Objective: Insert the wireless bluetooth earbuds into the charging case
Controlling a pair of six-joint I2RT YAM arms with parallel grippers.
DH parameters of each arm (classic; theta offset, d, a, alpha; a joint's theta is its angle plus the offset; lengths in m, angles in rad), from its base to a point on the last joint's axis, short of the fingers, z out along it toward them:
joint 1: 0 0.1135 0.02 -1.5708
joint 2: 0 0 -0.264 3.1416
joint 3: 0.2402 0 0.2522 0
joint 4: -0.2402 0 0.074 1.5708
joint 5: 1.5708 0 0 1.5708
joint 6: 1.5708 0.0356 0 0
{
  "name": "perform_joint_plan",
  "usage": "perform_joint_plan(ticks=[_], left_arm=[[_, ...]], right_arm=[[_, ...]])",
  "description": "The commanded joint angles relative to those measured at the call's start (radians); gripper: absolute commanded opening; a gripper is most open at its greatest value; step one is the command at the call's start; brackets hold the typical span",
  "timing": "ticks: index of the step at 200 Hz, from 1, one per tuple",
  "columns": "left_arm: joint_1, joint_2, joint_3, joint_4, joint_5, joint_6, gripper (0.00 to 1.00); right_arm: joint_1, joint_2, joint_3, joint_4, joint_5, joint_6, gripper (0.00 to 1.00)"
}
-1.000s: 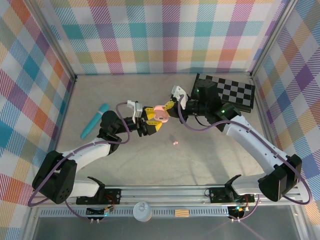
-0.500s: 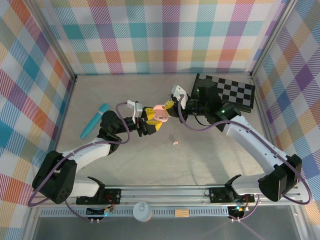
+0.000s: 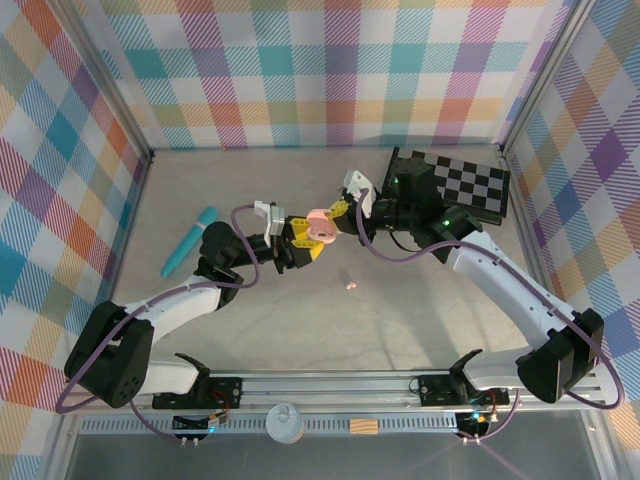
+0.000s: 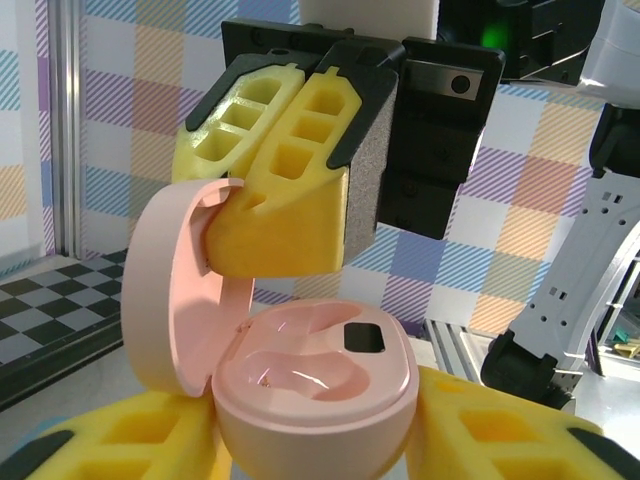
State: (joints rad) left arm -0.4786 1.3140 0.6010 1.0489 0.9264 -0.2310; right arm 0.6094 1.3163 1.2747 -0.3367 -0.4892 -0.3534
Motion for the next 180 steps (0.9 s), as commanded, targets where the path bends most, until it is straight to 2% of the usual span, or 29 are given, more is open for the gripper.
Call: perform_joint_plan(ticks=[1,15,52,80,130,162,180], left_arm=[[0.006,0.003,0.019,0.052,0.005,-0.005,0.4],[0.007,0.004,0.015,0.055,0.006,-0.001,0.38],[0.006,0.008,0.006,0.06,0.006,0.015,0.37],[0.006,0.008,0.001,0.06,0.003,0.035,0.37],[0.006,0.012,-0.017,0.078,-0.008,0.077,0.37],[0.013,0.016,-0.032,0.111,-0.023,0.086,0.38],[0.022,0.015,-0.041,0.134,-0.026,0.075,0.38]], right_arm=[[0.007,-0.015,-0.006,-0.005,-0.035,-0.011,0.0],[0.007,-0.019,-0.006,-0.003,-0.032,-0.008,0.01],[0.007,-0.032,-0.012,0.017,-0.019,0.012,0.14],[0.007,-0.041,-0.014,0.028,-0.008,0.027,0.32],[0.007,-0.069,-0.012,0.052,-0.002,0.066,0.47],[0.006,-0.129,-0.041,0.081,-0.001,0.117,0.63],[-0.012,-0.193,-0.09,0.13,0.017,0.198,0.64]])
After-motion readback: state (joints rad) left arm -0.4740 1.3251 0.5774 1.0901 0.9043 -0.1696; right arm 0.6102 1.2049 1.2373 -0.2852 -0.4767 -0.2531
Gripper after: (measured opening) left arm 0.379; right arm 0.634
